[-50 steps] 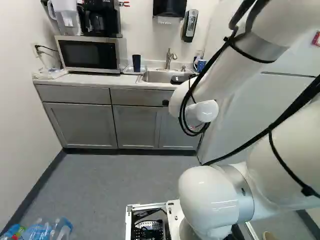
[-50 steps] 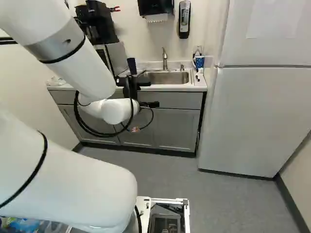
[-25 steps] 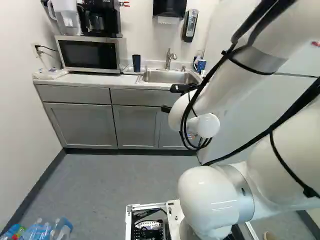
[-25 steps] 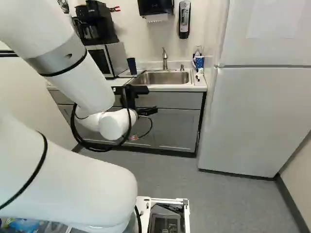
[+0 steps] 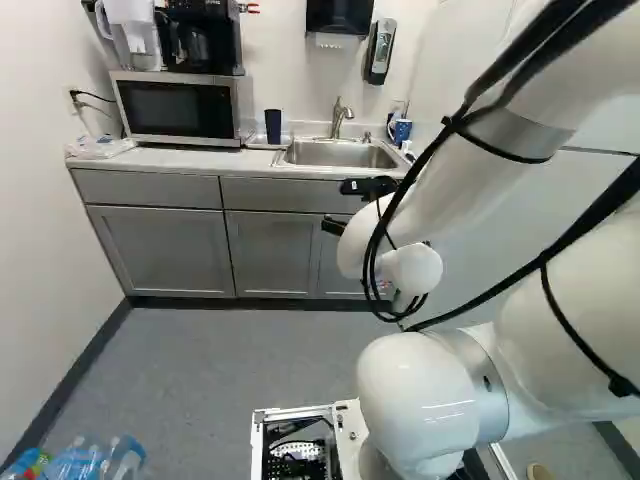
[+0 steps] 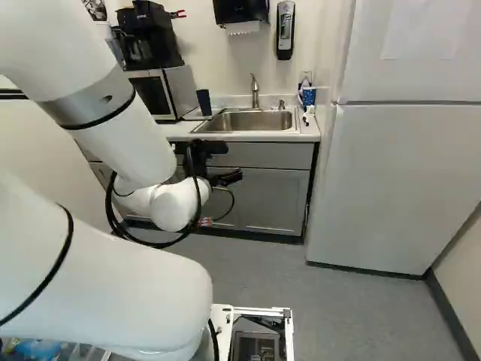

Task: Rinse the cup and place it in the tray

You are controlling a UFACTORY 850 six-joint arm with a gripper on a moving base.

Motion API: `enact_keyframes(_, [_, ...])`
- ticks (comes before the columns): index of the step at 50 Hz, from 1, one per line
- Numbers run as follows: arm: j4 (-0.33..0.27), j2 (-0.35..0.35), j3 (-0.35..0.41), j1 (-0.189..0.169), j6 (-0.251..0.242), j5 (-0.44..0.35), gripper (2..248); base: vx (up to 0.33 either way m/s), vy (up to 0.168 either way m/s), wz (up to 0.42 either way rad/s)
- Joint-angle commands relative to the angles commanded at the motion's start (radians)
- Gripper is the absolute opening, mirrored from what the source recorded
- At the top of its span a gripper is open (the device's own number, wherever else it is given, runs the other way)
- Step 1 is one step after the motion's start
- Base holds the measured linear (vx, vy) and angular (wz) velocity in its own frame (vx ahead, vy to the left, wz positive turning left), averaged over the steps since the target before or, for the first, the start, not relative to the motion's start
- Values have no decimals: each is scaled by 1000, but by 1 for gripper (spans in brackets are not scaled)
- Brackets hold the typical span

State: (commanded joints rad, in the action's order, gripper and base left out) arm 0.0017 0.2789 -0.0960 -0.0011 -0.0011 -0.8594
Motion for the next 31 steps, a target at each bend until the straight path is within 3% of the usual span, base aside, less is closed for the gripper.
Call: enact_keyframes(31, [-2,0,9,1,1,-13,247,0,0,0])
